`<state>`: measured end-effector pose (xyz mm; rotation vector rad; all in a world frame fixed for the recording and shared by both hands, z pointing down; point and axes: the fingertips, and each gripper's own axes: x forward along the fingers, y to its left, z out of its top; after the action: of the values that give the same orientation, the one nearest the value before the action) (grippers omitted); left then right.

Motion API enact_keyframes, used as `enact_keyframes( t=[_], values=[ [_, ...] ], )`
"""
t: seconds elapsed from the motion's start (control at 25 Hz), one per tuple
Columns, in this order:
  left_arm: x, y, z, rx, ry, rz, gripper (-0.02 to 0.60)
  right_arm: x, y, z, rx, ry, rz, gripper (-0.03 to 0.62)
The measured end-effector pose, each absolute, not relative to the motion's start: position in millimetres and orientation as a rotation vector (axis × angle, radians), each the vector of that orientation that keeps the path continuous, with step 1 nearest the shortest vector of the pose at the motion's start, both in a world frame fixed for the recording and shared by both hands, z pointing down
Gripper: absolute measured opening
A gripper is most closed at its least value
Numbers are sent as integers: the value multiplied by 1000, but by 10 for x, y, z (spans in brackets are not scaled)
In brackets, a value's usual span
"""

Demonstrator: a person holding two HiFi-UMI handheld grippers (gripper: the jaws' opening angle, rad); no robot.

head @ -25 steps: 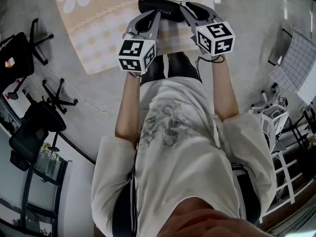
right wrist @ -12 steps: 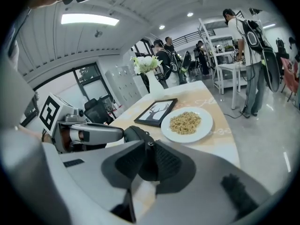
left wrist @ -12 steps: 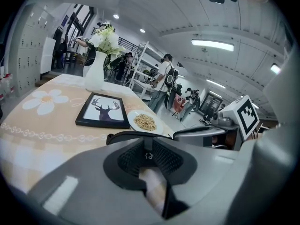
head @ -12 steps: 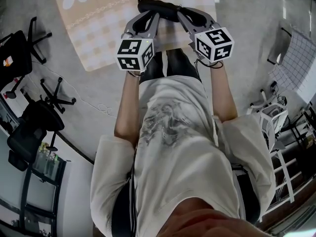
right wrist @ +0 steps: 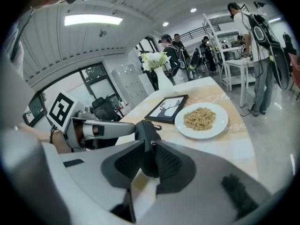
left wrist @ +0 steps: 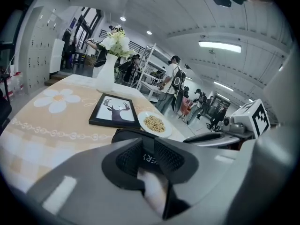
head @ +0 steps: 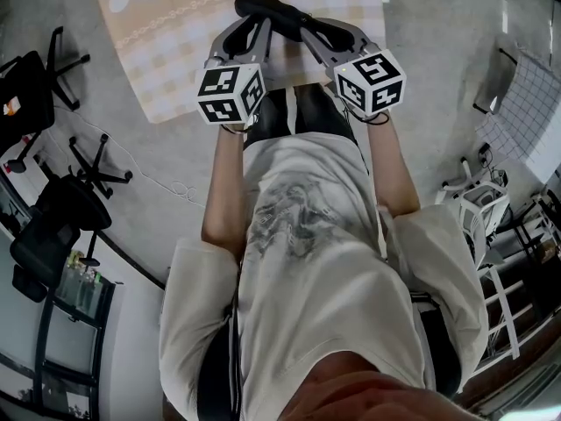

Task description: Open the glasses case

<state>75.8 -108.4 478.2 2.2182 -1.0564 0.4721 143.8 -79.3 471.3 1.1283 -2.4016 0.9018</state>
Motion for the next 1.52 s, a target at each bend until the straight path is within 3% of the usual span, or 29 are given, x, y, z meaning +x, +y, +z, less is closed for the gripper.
enact_keyframes(
  t=[0.28,1.0,1.52],
  values=[
    [617,-1114,4730,2212,-1103,471,103,1085,-695,4711,1024,-2441,907,77],
    [281,-1200,4902,2111,-1186,517,249,586,-638,4706,861,-2477,854,78],
    [273,-1207,4923,2087,-1188,517,268,823,-669,4833,640,-2334,383,87]
  ],
)
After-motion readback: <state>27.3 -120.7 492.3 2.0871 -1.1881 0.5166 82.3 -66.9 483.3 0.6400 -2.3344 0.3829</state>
